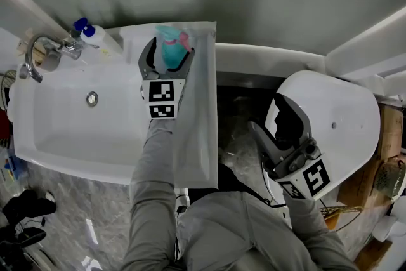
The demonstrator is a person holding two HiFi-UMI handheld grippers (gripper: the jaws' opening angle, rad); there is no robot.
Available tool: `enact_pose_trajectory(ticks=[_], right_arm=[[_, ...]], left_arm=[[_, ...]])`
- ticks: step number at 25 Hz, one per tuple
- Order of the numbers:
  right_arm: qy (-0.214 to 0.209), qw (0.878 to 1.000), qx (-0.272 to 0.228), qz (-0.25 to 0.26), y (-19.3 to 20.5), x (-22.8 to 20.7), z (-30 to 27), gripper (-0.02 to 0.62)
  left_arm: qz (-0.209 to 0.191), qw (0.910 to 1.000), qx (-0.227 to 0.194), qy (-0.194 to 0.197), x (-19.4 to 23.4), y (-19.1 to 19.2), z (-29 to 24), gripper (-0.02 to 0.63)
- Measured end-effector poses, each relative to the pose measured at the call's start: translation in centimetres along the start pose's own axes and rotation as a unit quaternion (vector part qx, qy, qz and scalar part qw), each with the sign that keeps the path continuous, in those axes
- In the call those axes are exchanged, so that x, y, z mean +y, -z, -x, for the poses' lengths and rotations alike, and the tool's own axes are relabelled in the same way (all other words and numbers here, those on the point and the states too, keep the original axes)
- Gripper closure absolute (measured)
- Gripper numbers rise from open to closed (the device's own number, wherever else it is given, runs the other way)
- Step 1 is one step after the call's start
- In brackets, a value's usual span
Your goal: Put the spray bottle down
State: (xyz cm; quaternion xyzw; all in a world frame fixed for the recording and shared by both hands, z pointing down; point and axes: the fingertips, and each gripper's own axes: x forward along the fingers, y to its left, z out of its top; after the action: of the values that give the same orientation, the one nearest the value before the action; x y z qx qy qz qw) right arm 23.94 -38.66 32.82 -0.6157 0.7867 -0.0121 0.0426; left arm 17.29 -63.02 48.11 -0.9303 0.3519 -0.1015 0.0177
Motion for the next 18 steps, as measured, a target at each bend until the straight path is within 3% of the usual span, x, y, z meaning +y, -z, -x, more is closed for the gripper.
enact_pose_trajectory(ticks=[10,18], right_arm=[[-0.009,1.000,-0.017,0.000,-0.6,2.1,-0.2,0.324],[-0.006,0.999,-0.037,0.000,-1.7,3.7,0.3,0.324]], left_arm=[[-0.010,0.9977,-0.063,0.020,-1.0,-4.8,7.1,0.150],[-0.007,0.9966,-0.077,0.029,-1.5,-6.1,15.7,0.150]])
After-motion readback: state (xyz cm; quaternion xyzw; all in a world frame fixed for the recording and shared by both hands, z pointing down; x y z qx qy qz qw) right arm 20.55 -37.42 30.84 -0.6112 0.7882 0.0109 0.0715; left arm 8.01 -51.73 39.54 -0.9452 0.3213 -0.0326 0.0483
